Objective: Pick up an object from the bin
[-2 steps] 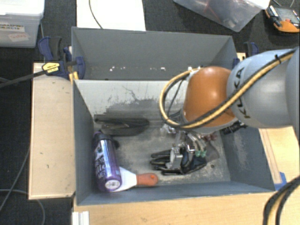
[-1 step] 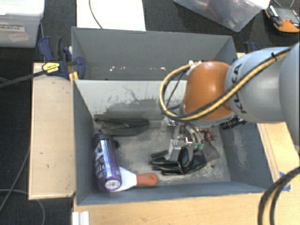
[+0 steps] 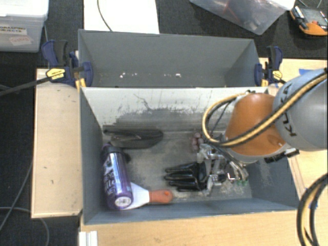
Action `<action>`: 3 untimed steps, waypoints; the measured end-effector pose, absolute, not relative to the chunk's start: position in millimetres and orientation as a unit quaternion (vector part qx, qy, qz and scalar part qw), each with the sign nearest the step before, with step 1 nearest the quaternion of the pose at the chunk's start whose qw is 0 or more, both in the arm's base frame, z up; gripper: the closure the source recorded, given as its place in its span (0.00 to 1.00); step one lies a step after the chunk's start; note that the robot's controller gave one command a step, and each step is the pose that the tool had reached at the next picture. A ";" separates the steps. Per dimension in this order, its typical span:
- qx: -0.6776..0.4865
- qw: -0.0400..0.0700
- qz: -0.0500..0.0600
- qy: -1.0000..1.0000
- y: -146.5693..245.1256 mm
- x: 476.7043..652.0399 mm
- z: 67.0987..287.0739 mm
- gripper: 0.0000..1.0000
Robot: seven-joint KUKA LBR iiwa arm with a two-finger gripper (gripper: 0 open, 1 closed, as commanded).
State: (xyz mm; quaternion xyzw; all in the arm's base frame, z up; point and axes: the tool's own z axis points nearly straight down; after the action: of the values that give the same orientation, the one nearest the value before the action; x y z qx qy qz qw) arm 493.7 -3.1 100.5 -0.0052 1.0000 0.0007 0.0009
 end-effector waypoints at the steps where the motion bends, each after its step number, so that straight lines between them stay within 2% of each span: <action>1: 0.003 0.015 0.005 1.000 15.4 533.1 127.0 0.00; 2: 0.010 0.000 0.002 1.000 -6.6 491.4 92.7 0.00; 3: 0.017 0.017 0.005 1.000 8.4 523.6 116.4 0.00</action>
Offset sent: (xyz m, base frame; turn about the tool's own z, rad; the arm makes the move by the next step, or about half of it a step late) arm -0.0012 -0.0028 -0.0068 0.0265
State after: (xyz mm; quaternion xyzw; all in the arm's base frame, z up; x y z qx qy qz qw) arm 523.6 8.4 116.4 0.0173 0.9997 0.0055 0.0174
